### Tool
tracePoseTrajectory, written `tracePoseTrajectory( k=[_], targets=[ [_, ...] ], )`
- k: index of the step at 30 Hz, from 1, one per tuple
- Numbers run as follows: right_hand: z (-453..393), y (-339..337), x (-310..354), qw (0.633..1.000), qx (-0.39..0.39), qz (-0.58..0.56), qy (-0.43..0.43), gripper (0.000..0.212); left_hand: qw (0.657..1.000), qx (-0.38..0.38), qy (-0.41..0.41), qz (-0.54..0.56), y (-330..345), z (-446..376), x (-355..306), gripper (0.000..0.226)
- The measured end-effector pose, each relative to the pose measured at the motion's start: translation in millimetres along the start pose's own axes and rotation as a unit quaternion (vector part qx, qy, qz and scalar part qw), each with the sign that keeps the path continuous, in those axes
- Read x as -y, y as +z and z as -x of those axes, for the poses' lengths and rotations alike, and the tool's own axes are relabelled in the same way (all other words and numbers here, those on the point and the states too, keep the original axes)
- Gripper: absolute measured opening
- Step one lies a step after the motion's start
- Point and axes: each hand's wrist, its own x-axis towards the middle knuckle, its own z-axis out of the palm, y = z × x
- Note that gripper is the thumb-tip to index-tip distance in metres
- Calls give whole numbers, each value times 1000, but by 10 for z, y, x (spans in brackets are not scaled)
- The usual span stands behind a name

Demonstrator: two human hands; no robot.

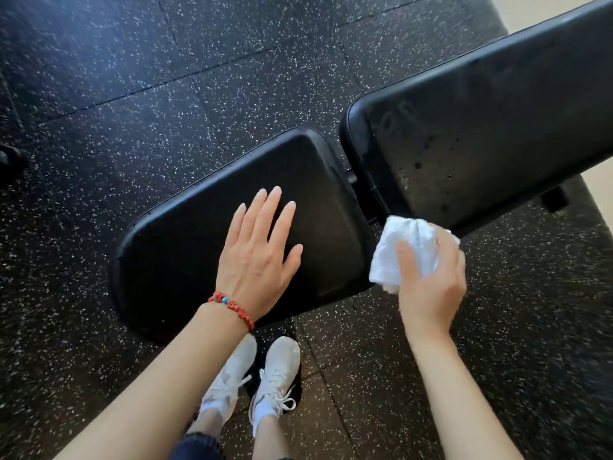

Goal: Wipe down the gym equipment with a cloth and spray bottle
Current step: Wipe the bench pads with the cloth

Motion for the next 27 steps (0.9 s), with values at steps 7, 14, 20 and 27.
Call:
tracePoseTrajectory(
  k=[7,14,20,27],
  targets=[
    [-688,270,-6,991,-47,123,-37,50,999,16,36,-12,265,-597,-112,53],
    [-1277,849,567,956,-78,193,-206,48,999,15,36,-15,366,-648,-81,54],
    [-1338,907,555,951,-78,191,-231,52,999,19,32,-17,354,-655,-89,53],
    [-781,365,-6,970,-48,198,-129,56,999,30,27,-15,334,-670,-98,54]
  ],
)
